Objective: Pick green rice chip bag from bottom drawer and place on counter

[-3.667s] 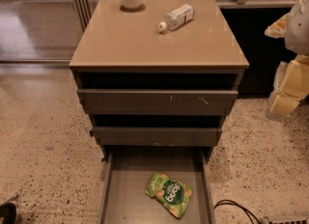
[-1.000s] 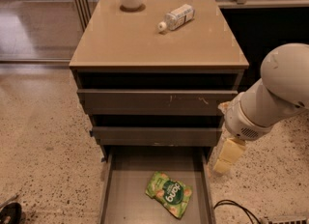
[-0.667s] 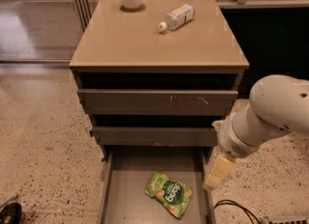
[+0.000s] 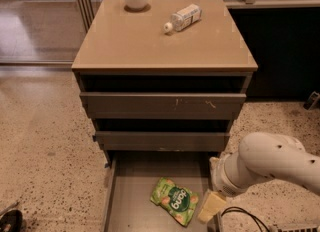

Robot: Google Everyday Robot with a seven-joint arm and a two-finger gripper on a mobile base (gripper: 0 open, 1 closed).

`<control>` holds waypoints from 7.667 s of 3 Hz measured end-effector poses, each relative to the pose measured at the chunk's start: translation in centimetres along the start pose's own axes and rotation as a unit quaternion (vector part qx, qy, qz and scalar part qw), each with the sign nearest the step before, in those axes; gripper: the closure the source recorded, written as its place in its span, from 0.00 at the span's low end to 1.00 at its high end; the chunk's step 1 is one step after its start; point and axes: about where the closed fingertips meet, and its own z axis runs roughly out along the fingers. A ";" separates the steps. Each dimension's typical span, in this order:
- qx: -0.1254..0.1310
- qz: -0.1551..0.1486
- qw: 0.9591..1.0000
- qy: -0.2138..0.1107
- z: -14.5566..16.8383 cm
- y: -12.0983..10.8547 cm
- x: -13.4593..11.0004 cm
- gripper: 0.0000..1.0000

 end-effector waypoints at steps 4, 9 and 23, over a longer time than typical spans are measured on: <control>0.008 0.093 0.996 0.002 11.7 -1.1 4.1 0.00; -0.004 0.171 0.985 0.012 22.1 -3.3 6.3 0.00; -0.054 0.306 0.949 -0.050 43.4 -11.2 7.5 0.00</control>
Offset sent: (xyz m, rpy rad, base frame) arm -0.0018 0.0100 -0.1204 -0.0038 0.0255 -0.1291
